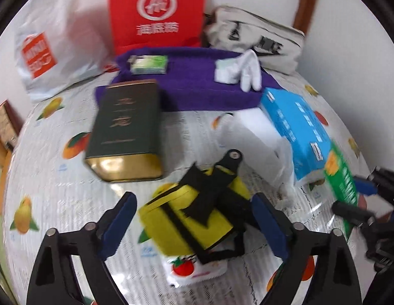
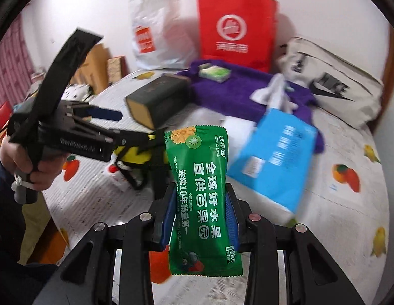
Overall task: Organize soft objects
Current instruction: 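Lift the green snack packet with the right tool while the left tool reaches toward the yellow-black pouch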
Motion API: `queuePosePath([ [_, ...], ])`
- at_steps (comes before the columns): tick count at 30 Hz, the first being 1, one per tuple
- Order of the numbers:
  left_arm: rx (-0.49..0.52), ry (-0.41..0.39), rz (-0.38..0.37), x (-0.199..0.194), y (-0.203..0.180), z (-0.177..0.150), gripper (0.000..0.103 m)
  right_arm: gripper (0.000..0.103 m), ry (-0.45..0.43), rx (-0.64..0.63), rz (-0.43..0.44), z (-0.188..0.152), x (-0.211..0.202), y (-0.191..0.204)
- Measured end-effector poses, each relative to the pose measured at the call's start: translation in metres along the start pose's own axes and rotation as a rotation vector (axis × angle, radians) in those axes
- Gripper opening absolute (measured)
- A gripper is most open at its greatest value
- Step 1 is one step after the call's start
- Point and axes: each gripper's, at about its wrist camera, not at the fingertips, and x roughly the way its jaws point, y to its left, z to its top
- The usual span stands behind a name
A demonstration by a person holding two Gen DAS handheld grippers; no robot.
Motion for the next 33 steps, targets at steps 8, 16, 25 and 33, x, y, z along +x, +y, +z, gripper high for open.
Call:
queuePosePath([
  [8,0.038,0.060,-0.044,0.031,-0.011,0.005,0.066,0.035,-0.007,0.076,-0.019,-0.005,-0.007,-0.025],
  [16,0.092,0.061,-0.104,0.028,-0.020,0.005,0.021,0.035,0.009,0.105,-0.005,-0.009,0.001,-0.031],
  [25,0.110,0.079,-0.079,0.028,-0.021,0.004,0.026,0.036,0.013,0.107,0.009,-0.011,0.002,-0.032],
  [33,0.135,0.099,-0.092,0.040,-0.027,0.005,0.026,0.036,0.023,0.116,0.018,-0.012,0.005,-0.032],
])
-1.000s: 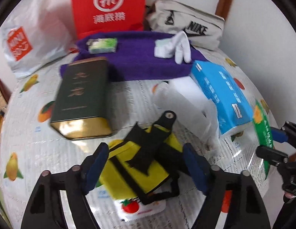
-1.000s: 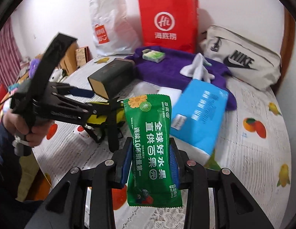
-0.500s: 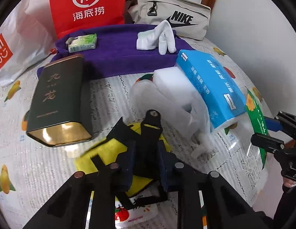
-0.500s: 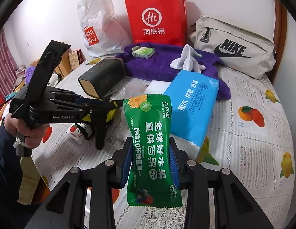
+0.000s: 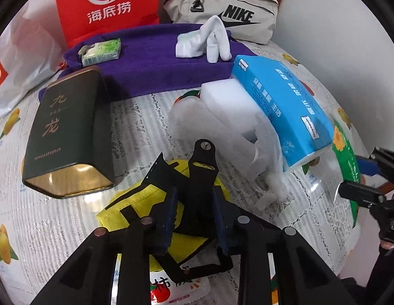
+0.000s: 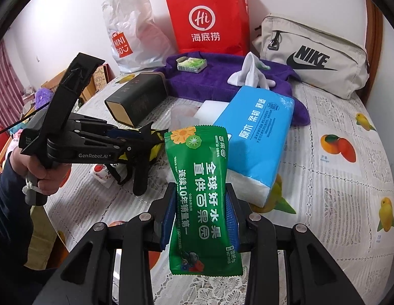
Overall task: Organize soft objects
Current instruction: 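Lift the green snack packet with the right tool while the left tool reaches toward the yellow-black pouch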
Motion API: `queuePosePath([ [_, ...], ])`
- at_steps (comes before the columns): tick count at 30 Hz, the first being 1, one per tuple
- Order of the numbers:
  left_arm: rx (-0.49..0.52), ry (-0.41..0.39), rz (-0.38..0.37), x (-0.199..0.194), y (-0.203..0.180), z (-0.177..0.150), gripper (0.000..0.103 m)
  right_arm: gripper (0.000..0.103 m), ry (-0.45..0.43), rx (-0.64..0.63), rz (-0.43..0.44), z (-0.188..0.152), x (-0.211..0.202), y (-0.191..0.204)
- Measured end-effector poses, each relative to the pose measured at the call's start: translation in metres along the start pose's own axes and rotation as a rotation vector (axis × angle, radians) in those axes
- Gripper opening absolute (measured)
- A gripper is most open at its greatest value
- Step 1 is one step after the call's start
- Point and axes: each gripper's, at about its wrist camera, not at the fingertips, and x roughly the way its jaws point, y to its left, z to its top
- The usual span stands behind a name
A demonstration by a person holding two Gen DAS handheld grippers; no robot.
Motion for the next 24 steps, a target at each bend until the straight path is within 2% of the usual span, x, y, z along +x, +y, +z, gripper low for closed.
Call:
queuePosePath([
  [6,0.001,-0.021,0.022,-0.010,-0.004,0.000,0.020,0.036,-0.009,-0.002,-0.005,0.002,-0.002,0.001],
  [24,-0.088,-0.132,-0.009,-0.067,0.012,-0.005,0.020,0.036,-0.050,-0.018,-0.008,0.019,-0.023,0.011],
])
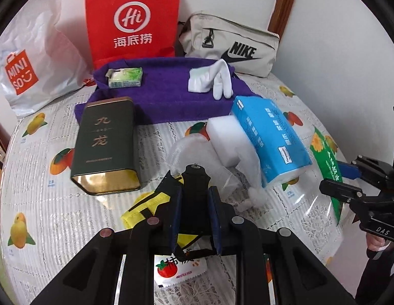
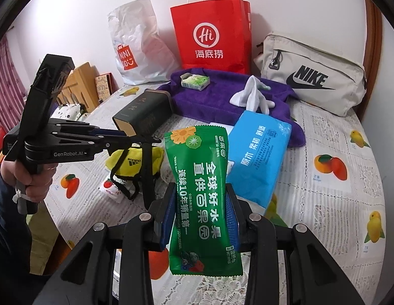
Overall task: Organize soft objects
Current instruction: 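Lift the green snack packet with the right tool while the left tool reaches toward the yellow-black pouch, then lower the green snack packet onto the purple towel and open the right tool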
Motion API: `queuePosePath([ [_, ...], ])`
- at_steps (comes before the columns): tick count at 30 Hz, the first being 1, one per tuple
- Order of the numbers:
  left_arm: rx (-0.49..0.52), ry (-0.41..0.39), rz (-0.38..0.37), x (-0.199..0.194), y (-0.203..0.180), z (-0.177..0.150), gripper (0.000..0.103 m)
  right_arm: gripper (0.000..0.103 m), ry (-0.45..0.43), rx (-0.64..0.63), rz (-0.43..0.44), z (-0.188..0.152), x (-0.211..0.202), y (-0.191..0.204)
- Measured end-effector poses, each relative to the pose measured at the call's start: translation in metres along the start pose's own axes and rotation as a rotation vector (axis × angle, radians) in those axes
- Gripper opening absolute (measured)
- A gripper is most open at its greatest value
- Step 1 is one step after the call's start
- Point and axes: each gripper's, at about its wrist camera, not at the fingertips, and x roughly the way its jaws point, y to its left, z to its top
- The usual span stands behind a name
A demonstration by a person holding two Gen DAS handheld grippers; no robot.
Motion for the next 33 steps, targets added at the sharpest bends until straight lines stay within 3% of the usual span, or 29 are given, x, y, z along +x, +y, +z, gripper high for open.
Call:
queuePosePath([
  [15,-0.029,-0.048,0.013,-0.009,0.013,0.024,0.020,0.036,-0.019,0.016,-0.033,0.036,-0.001,-0.008],
  [33,-0.043,-0.088,0.045,0.008,0.047,0.099,0.020,0.036,-0.024,0.134,-0.096,0.115,0.050,-0.063],
])
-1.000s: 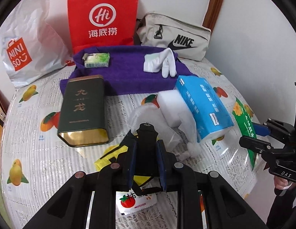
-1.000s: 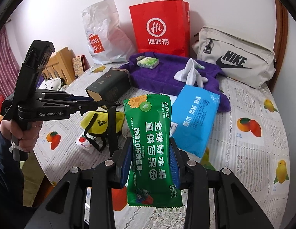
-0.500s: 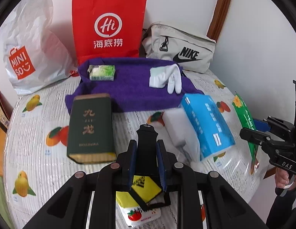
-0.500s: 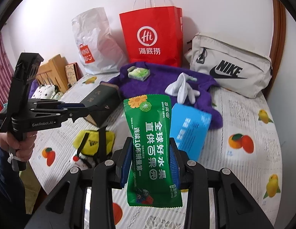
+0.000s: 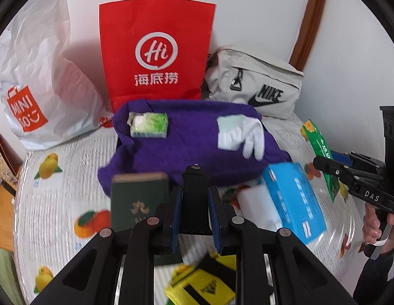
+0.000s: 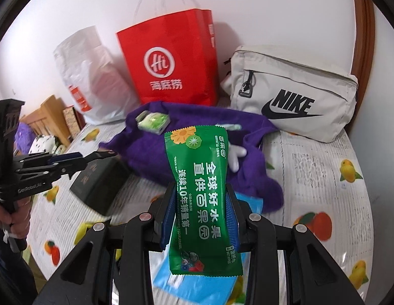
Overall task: Organize soft objects
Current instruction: 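Lower the green snack packet onto the purple towel and open the right tool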
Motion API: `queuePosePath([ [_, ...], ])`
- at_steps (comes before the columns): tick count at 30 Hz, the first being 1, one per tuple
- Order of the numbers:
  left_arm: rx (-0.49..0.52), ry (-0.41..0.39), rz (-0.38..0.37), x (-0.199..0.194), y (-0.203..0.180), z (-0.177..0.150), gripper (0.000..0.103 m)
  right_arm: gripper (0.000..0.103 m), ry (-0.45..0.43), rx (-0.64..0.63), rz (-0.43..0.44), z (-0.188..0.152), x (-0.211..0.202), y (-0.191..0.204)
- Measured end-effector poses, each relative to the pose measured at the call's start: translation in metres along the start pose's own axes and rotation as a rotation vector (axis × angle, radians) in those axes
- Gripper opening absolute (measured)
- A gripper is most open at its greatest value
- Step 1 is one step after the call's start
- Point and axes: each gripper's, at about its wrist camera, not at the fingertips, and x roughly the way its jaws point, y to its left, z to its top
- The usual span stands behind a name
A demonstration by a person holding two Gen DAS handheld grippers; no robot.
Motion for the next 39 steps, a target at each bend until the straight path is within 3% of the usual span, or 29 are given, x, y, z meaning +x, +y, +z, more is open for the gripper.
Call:
queuePosePath([
  [7,0.013,0.011,0.018,0.028,0.014,0.031,0.020,0.036,0.017,0.012,-0.055,0.031,0.033,-0.011],
  [18,-0.005,0.047,0.037,0.076,0.037,0.062,0.020,0.036,0.121,0.063,-0.082,0.057,0.098,-0.035],
  [24,-0.019,0.069,0.047,0.097,0.046,0.069,0.020,0.036,0.210,0.071,-0.086,0.053,0.134,-0.044],
  [39,-0.032,0.144,0.068,0.140,0.057,0.072,0.020,0.038,0.285,0.039,-0.058,0.062,0.172,-0.044],
])
